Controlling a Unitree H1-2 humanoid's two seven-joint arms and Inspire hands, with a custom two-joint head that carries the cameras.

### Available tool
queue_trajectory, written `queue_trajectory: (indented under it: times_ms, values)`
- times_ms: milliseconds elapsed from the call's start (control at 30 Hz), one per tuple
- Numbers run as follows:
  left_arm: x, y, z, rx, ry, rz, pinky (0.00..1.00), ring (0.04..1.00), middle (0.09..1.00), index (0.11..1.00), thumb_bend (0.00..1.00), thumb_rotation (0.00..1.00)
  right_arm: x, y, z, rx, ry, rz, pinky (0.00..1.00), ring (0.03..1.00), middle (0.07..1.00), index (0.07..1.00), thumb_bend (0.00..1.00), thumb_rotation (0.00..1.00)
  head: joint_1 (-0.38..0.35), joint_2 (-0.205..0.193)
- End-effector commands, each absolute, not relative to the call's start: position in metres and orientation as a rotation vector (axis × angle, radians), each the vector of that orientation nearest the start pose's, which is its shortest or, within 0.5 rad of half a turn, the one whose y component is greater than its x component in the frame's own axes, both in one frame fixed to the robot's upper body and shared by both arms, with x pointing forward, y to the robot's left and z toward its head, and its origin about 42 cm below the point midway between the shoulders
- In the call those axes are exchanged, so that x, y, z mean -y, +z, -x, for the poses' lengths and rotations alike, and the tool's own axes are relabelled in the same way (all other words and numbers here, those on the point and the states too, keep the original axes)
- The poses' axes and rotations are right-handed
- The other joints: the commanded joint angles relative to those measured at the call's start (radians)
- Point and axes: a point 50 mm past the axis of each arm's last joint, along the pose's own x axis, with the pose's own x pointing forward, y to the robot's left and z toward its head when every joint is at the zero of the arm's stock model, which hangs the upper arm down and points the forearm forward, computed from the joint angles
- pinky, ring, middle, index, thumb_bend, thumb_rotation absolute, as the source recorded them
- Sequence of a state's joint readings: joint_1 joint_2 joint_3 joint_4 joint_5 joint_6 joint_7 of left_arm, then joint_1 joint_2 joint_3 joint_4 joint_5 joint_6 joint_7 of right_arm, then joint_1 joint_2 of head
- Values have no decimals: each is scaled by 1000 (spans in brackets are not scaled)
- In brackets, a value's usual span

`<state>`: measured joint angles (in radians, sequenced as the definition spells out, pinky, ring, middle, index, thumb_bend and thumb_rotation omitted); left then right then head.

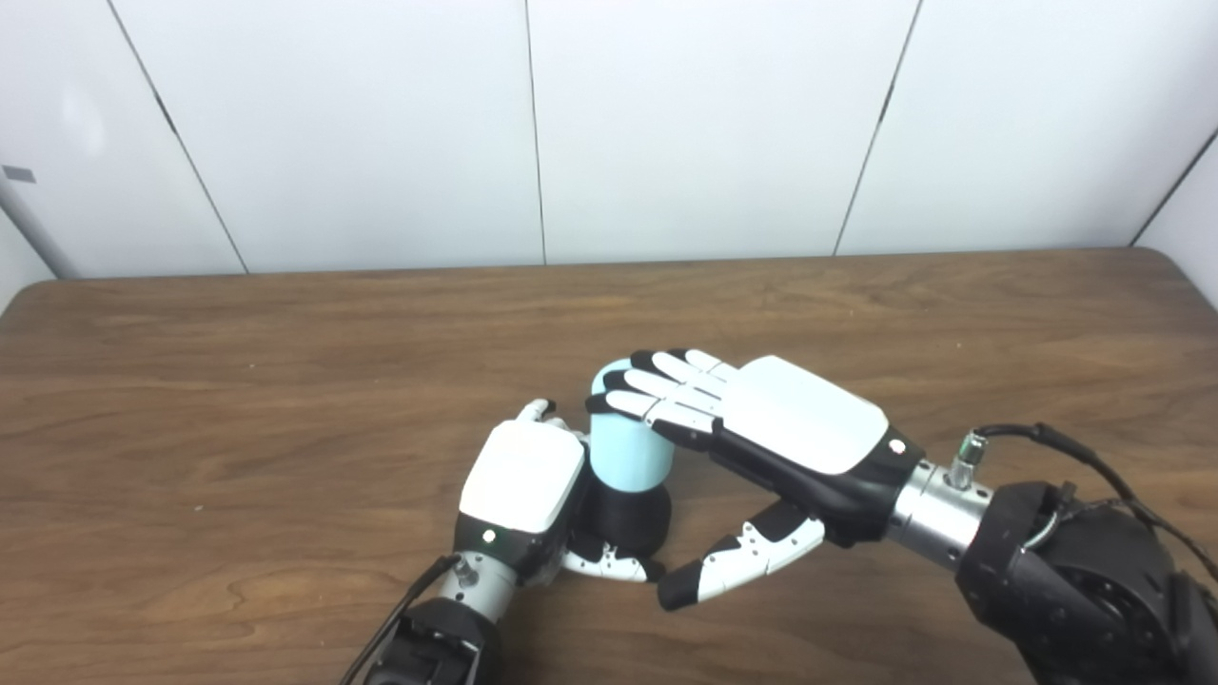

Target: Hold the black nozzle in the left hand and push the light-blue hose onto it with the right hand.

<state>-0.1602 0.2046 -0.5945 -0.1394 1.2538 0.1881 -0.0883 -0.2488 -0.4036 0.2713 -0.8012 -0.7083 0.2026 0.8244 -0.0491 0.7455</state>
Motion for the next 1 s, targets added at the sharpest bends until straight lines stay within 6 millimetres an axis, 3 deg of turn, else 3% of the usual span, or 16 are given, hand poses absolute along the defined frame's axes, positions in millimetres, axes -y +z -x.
queue_trajectory:
  times_ms: [0, 700, 967]
  values:
    - [-111, 115, -267, 296, -519, -1456, 854, 642, 534, 461, 519, 0, 190, 287, -245, 419, 742, 1247, 1000, 981, 970, 926, 688, 984, 1, 1]
    - [-110, 117, -269, 298, -513, -1453, 852, 638, 533, 462, 519, 0, 186, 265, -234, 382, 793, 1262, 997, 977, 961, 925, 701, 1000, 4, 10]
    - [-111, 117, -269, 301, -506, -1450, 846, 630, 527, 466, 520, 0, 188, 257, -231, 359, 810, 1289, 997, 967, 949, 915, 672, 937, 2, 12]
